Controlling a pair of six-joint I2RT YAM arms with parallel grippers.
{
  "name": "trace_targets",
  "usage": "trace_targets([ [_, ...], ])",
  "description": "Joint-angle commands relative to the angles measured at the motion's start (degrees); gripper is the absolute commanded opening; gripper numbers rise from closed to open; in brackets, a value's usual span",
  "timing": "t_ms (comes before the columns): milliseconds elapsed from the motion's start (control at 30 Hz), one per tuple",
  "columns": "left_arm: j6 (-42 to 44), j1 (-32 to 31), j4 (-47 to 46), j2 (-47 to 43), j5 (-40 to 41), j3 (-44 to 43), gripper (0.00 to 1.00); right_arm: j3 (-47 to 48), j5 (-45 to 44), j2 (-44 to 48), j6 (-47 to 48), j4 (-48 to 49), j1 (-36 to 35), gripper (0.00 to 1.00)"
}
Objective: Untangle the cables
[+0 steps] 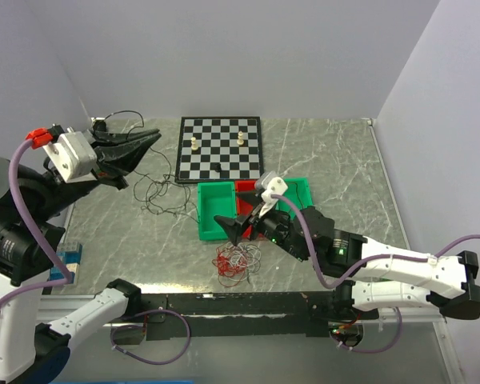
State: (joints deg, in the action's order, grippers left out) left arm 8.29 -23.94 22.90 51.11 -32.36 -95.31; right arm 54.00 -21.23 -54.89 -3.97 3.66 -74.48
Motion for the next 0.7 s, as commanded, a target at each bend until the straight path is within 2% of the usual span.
trace_targets([
  [0, -1.7, 0.04, -0.13, -0.66, -2.09, 0.56, 0.01, 2.6, 4.44, -1.44, 9.23, 3.1, -0.14, 0.86],
  [133, -1.44, 0.04, -0.31, -0.93, -1.92, 1.18, 0.01, 4.09, 8.57, -2.67, 12.31, 2.41, -0.23, 0.86],
  [433, -2.05, 0.13, -1.1, -0.84, -2.27, 1.88, 0.01, 7.34, 9.02, -6.53, 16.01, 4.69, -0.14, 0.86],
  [667, -2.05, 0.04, -1.01, -1.01, -1.83, 1.97, 0.01, 10.78, 13.14, -10.41, 15.22, 3.37, -0.14, 0.81],
])
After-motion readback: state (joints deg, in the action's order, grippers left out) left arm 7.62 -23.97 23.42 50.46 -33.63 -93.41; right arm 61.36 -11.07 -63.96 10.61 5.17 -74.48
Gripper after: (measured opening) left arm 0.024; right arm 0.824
